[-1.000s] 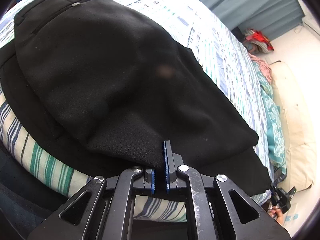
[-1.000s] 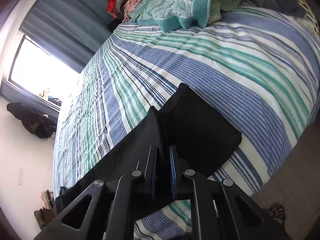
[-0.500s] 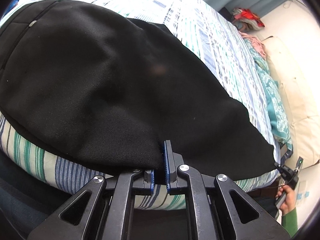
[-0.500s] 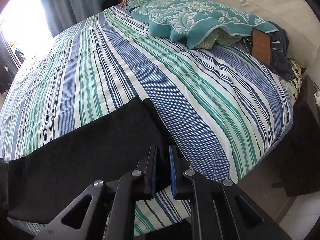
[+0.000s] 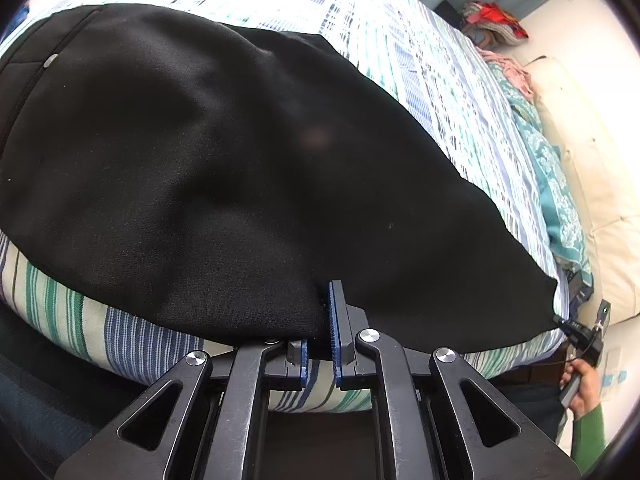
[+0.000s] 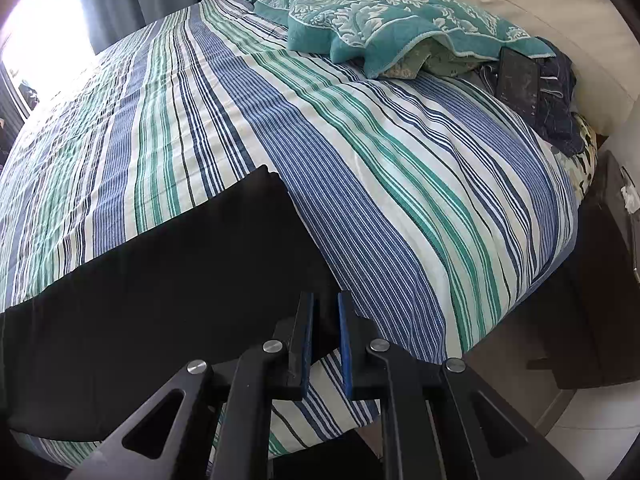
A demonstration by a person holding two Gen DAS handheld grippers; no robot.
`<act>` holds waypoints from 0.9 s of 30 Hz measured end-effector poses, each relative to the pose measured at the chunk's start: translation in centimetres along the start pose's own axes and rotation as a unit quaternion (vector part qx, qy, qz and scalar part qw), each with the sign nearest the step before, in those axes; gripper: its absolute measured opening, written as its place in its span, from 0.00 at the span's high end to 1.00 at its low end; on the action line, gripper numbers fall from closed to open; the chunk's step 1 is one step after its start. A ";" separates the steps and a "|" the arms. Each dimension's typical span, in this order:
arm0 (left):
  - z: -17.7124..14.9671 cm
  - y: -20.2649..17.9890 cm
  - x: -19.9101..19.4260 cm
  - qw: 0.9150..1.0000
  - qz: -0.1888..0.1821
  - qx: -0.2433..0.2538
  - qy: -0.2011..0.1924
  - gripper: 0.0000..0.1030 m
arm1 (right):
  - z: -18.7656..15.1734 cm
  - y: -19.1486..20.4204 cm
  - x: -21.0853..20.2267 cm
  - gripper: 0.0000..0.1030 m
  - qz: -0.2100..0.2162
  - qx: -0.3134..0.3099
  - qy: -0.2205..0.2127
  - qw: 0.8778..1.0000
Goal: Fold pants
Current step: 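Open both tools to release the folded trousers onto the bed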
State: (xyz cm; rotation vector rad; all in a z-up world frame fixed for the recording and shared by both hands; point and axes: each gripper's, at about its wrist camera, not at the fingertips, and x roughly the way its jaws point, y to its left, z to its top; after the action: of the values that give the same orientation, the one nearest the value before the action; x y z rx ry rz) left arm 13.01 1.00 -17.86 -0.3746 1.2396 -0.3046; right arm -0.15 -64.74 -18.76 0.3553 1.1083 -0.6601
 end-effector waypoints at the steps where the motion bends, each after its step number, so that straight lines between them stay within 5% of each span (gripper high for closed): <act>1: 0.0 0.0 0.0 1.000 0.001 -0.002 0.001 0.91 | 0.0 0.1 0.0 0.88 -0.002 -0.002 0.000 1.000; 5: -0.3 0.2 -0.2 1.000 0.010 -0.009 0.009 0.87 | 0.0 0.4 0.3 0.86 -0.017 -0.009 0.010 1.000; 7: -0.5 0.8 -1.0 1.000 0.009 -0.020 0.016 0.86 | 0.0 0.2 0.2 0.74 -0.022 -0.001 0.008 1.000; 9: -1.2 1.7 -1.9 0.998 0.005 -0.047 0.029 0.85 | 0.0 -0.4 -0.5 0.45 -0.014 0.015 -0.002 1.000; 11: -2.3 2.6 -3.6 0.997 0.021 -0.071 0.038 0.81 | -0.2 -0.9 -2.0 0.26 -0.013 0.026 -0.027 0.999; 12: -2.7 2.9 -4.8 0.996 0.028 -0.074 0.030 0.79 | -0.3 -0.9 -3.0 0.25 -0.022 0.027 -0.044 0.998; 14: -2.7 2.6 -7.4 0.998 0.042 -0.052 -0.009 0.66 | -0.6 -0.7 -5.4 0.25 -0.046 0.021 -0.085 0.995; 15: -2.3 2.2 -8.6 0.997 0.054 -0.033 -0.032 0.51 | -0.9 -0.4 -6.7 0.24 -0.054 0.017 -0.108 0.993; 16: -1.5 1.9 -9.4 0.996 0.067 -0.014 -0.055 0.38 | -1.1 0.2 -7.9 0.24 -0.053 0.013 -0.127 0.990; 18: 0.4 0.9 -10.0 0.992 0.082 0.023 -0.094 0.28 | -1.5 2.0 -9.9 0.17 -0.025 0.005 -0.155 0.988; 21: 3.5 0.3 -7.4 0.987 0.108 0.061 -0.105 0.27 | -2.1 6.4 -10.7 0.10 0.057 -0.026 -0.153 0.986; 24: 5.8 1.9 -3.4 0.980 0.172 0.061 -0.076 0.34 | -3.7 11.8 -8.9 0.11 0.119 -0.071 -0.109 0.984; 26: 6.5 4.6 -1.6 0.972 0.230 0.018 -0.044 0.41 | -5.2 14.5 -6.9 0.11 0.134 -0.097 -0.085 0.982; 27: 6.3 6.2 -1.6 0.974 0.221 -0.011 -0.048 0.48 | -5.9 15.5 -5.6 0.11 0.130 -0.110 -0.070 0.983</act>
State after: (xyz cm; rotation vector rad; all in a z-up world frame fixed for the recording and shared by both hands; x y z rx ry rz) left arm 18.72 7.95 -17.39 -0.1224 1.1964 0.1069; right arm 4.09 -47.86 -17.01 0.2532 0.9677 -0.3228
